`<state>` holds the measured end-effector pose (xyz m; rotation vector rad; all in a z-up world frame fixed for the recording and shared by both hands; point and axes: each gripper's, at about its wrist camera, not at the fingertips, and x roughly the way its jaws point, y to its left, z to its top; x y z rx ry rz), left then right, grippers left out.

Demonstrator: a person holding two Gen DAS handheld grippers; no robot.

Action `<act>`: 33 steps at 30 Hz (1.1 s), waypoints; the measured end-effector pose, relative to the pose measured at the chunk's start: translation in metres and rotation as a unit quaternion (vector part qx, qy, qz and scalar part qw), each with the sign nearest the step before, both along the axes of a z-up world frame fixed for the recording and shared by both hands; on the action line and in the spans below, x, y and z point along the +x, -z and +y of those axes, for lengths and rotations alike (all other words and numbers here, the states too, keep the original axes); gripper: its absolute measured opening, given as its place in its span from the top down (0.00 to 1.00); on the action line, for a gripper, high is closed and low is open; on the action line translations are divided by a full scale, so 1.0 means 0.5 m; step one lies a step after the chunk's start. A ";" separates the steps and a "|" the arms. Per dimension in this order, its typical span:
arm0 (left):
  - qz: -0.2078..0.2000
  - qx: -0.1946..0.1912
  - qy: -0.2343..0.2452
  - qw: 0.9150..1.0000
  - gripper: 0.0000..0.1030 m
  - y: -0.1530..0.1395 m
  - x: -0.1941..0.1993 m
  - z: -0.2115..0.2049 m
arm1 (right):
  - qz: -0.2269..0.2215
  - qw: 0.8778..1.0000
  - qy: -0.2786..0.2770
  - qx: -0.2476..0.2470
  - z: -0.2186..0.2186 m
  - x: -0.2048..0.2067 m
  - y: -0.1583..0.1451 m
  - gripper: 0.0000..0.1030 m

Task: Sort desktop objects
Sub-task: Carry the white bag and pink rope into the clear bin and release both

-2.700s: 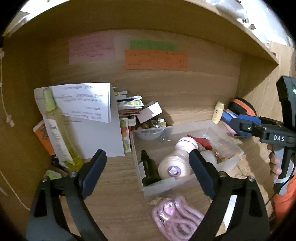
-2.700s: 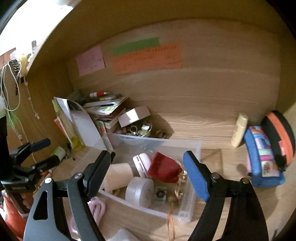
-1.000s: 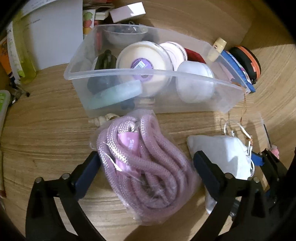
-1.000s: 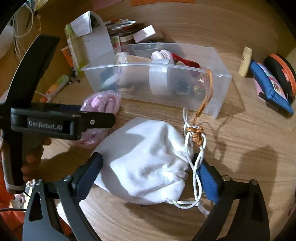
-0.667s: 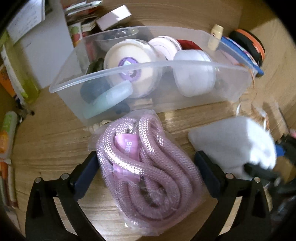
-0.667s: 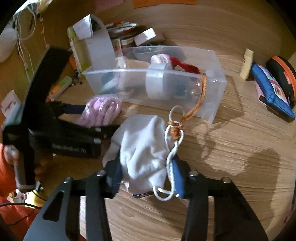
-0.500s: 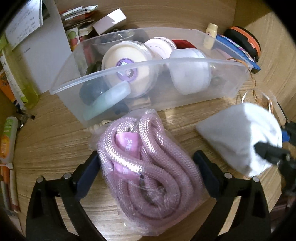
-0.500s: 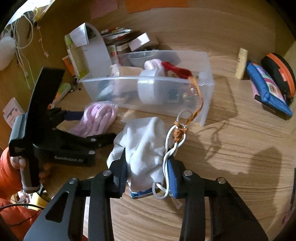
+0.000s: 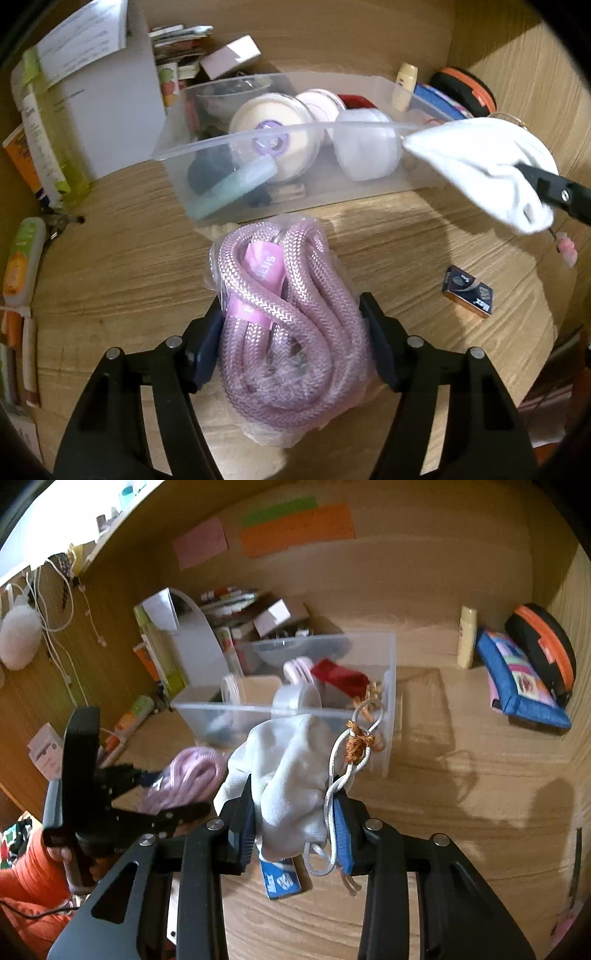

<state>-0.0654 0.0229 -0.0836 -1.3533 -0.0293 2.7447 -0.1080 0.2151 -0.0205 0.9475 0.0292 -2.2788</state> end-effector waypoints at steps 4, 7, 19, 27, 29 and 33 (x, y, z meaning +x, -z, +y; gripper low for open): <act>0.022 0.013 -0.018 1.000 0.34 -0.027 0.015 -0.024 | 0.015 1.000 0.004 -0.007 0.002 -0.010 -0.026 0.69; 0.040 0.023 -0.035 0.998 0.34 -0.053 0.028 -0.047 | 0.025 1.000 0.008 -0.014 0.001 -0.022 -0.046 0.69; 0.111 0.034 -0.073 0.991 0.34 -0.162 0.033 -0.124 | 0.047 0.998 0.013 -0.029 -0.039 -0.107 -0.096 0.69; 0.145 0.029 -0.055 0.987 0.34 -0.225 -0.042 -0.115 | 0.043 0.999 0.013 -0.012 -0.097 -0.179 -0.090 0.69; 0.144 0.032 -0.051 0.988 0.34 -0.228 -0.065 -0.111 | 0.036 0.999 0.011 -0.009 -0.111 -0.198 -0.085 0.69; 0.131 0.028 -0.042 0.990 0.34 -0.219 -0.126 -0.102 | 0.032 0.999 0.009 0.009 -0.142 -0.221 -0.063 0.69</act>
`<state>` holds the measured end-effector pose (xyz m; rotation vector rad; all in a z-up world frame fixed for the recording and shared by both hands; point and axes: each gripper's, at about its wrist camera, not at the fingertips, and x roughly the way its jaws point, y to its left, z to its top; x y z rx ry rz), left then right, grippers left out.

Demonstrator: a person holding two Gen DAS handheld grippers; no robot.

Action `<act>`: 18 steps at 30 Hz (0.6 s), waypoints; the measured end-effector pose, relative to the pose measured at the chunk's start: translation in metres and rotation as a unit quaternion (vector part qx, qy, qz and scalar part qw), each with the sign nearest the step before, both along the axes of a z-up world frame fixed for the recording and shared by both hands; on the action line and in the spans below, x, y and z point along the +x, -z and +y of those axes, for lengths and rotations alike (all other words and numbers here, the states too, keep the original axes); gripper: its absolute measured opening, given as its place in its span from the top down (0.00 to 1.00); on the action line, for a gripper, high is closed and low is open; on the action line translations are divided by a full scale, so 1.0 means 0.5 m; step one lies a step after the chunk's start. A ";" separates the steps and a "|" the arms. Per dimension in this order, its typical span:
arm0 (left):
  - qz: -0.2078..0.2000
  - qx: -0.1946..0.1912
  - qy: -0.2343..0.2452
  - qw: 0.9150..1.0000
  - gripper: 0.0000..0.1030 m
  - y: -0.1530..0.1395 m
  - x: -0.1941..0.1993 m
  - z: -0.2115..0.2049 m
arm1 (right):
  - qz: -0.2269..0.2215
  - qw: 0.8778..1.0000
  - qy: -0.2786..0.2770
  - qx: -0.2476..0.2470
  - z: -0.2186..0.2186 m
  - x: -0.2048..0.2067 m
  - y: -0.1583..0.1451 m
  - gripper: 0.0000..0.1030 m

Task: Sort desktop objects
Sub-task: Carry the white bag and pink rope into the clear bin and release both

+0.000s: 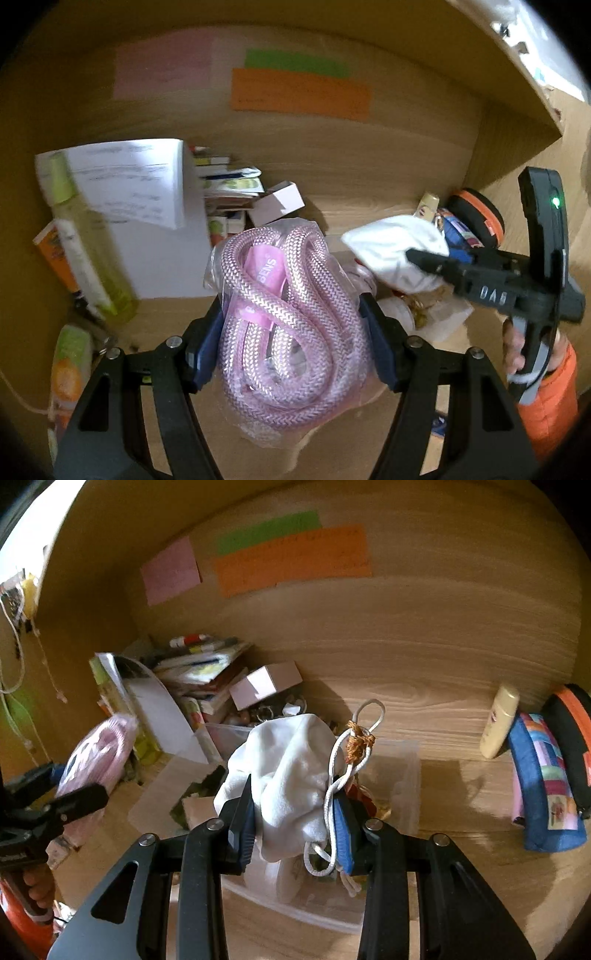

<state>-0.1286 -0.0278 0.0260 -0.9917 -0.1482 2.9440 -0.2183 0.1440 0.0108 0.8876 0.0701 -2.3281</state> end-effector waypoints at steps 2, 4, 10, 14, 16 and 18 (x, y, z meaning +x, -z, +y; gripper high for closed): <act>-0.011 -0.001 0.004 1.000 0.34 0.011 -0.030 0.003 | 0.000 1.000 -0.003 0.011 -0.012 -0.004 0.015 0.69; -0.025 -0.002 0.006 1.000 0.34 0.025 -0.060 0.007 | -0.001 1.000 -0.004 0.023 -0.020 -0.008 0.033 0.69; -0.067 -0.007 0.005 0.998 0.34 0.074 -0.129 0.019 | -0.002 0.999 0.006 0.049 -0.015 -0.026 0.062 0.69; -0.076 0.000 0.013 0.997 0.34 0.087 -0.151 0.025 | -0.001 0.998 0.009 0.055 -0.010 -0.028 0.068 0.65; -0.078 0.001 0.019 0.997 0.34 0.088 -0.161 0.031 | -0.004 0.998 0.010 0.056 -0.012 -0.030 0.070 0.65; -0.079 -0.002 0.023 0.997 0.34 0.089 -0.167 0.039 | -0.005 0.998 0.010 0.059 -0.015 -0.032 0.074 0.65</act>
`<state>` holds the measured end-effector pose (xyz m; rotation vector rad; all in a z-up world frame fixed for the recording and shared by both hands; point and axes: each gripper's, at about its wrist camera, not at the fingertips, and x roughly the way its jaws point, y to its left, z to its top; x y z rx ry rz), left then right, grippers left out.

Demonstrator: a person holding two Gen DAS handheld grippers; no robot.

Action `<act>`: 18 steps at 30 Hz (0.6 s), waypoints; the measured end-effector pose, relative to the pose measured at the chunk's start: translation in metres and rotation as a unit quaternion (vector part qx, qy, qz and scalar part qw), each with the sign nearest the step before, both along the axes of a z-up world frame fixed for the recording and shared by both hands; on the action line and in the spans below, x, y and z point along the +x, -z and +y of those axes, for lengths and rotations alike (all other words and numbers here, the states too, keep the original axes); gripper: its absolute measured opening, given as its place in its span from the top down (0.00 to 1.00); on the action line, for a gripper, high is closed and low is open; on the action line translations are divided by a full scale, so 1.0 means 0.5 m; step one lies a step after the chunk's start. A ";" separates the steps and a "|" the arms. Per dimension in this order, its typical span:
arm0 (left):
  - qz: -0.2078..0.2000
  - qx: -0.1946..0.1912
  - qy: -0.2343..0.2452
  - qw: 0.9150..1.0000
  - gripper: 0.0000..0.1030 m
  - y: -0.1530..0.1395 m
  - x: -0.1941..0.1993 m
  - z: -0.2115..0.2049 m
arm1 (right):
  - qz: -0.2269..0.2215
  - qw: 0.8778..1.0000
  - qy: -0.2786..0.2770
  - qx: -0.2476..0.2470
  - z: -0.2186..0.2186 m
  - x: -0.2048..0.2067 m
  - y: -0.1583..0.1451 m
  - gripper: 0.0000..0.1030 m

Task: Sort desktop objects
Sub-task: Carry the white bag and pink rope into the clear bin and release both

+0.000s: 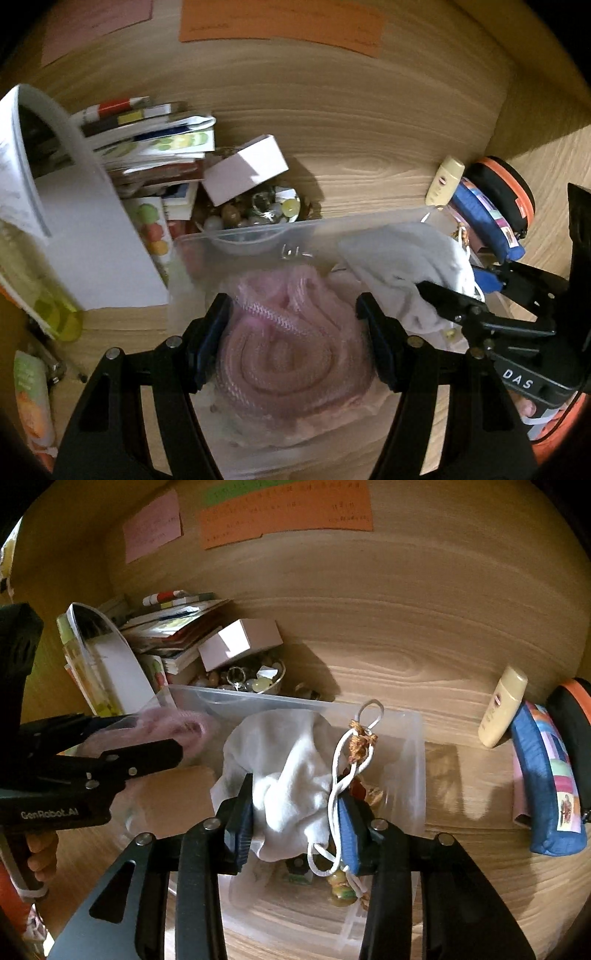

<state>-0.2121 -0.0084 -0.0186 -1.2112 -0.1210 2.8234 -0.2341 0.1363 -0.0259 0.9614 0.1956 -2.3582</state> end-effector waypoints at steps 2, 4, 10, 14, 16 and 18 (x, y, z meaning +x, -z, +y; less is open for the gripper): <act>-0.001 -0.001 0.004 1.000 0.34 0.001 -0.003 0.005 | 0.001 1.000 0.002 0.003 0.000 -0.001 0.000 0.63; -0.003 0.000 0.005 1.000 0.34 0.001 -0.003 0.006 | 0.004 1.000 0.007 0.010 -0.002 -0.001 0.000 0.58; 0.012 0.015 0.011 1.000 0.34 -0.033 0.030 -0.010 | 0.007 0.999 0.024 0.021 0.006 -0.002 -0.012 0.37; 0.036 0.019 0.015 0.999 0.32 -0.072 0.068 -0.019 | -0.003 1.000 0.022 -0.004 0.022 0.007 -0.034 0.25; 0.050 0.015 0.013 0.999 0.28 -0.090 0.091 -0.023 | -0.003 1.000 0.024 -0.014 0.031 0.019 -0.044 0.20; 0.060 0.015 0.010 0.998 0.27 -0.101 0.112 -0.029 | -0.005 1.000 0.018 -0.018 0.039 0.034 -0.050 0.20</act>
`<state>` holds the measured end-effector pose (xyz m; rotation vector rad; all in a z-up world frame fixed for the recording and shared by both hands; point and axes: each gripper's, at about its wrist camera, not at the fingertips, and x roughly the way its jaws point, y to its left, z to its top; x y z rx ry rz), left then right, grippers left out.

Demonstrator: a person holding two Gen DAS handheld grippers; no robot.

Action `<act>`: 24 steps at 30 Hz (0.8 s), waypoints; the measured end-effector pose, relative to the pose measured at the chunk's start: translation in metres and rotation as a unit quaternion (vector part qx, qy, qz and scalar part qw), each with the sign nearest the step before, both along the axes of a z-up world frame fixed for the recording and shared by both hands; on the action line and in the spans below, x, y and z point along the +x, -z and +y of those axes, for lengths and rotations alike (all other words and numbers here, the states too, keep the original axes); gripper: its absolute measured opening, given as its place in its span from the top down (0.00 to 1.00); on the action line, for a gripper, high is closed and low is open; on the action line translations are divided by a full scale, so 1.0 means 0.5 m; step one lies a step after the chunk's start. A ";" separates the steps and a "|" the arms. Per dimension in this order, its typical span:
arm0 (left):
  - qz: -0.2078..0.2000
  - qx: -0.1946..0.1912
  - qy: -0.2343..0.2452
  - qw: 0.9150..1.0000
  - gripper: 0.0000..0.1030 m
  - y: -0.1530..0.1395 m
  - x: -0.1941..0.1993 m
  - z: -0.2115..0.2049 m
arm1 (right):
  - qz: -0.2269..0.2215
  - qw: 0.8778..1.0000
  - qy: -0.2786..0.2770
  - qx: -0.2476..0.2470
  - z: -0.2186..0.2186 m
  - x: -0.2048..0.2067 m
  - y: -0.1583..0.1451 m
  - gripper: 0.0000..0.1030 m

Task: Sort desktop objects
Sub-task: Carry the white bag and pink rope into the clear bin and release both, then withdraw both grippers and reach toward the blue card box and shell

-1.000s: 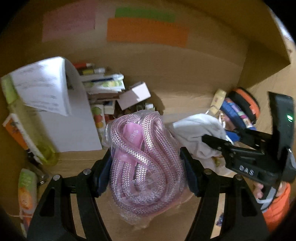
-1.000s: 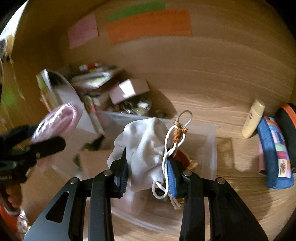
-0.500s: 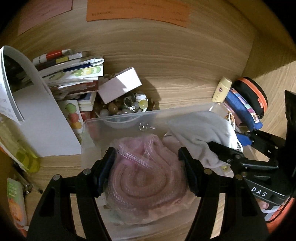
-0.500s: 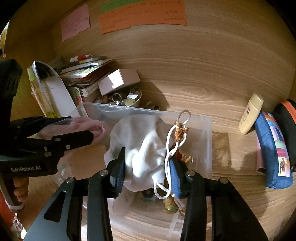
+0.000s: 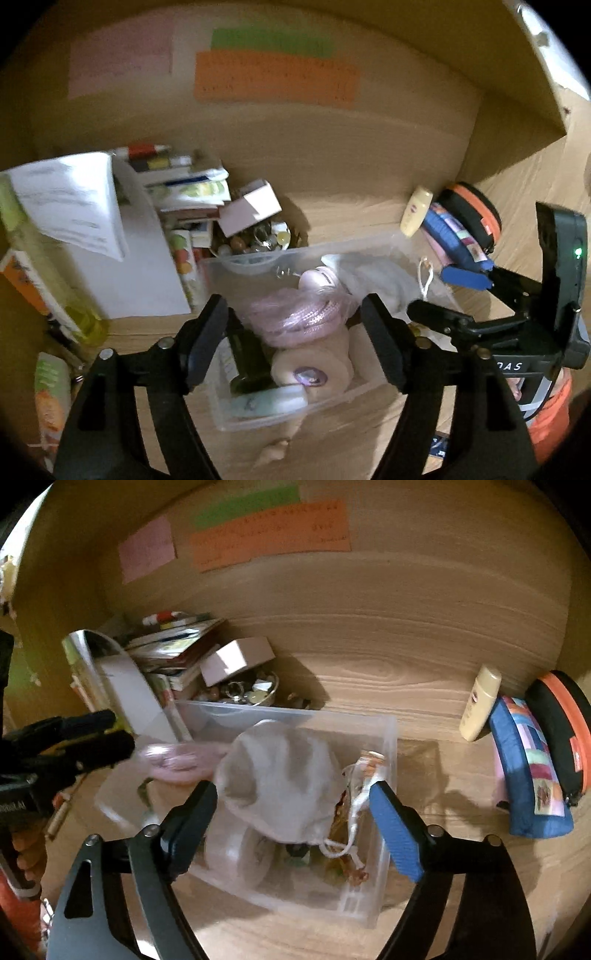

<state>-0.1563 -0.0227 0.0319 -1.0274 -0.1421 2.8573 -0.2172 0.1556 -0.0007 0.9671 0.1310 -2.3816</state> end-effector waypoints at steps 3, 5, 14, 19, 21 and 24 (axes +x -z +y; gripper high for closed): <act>0.004 0.004 -0.001 1.000 0.24 -0.008 0.024 -0.006 | 0.005 1.000 -0.003 0.011 0.006 0.031 -0.005 0.20; 0.007 0.004 -0.005 1.000 0.23 -0.007 0.040 -0.009 | 0.013 1.000 -0.007 0.026 0.007 0.053 -0.005 0.20; 0.004 -0.006 -0.035 0.999 0.15 0.020 0.121 -0.044 | 0.067 0.995 -0.014 0.075 0.027 0.169 -0.005 0.20; -0.026 -0.019 -0.045 0.998 0.15 0.071 0.149 -0.052 | 0.047 0.995 -0.032 0.081 0.038 0.219 0.037 0.20; -0.040 -0.021 -0.046 0.998 0.15 0.095 0.156 -0.054 | 0.034 0.995 -0.035 0.085 0.044 0.234 0.063 0.20; -0.059 -0.021 -0.049 0.997 0.15 0.131 0.167 -0.054 | 0.015 0.995 -0.033 0.090 0.053 0.254 0.099 0.20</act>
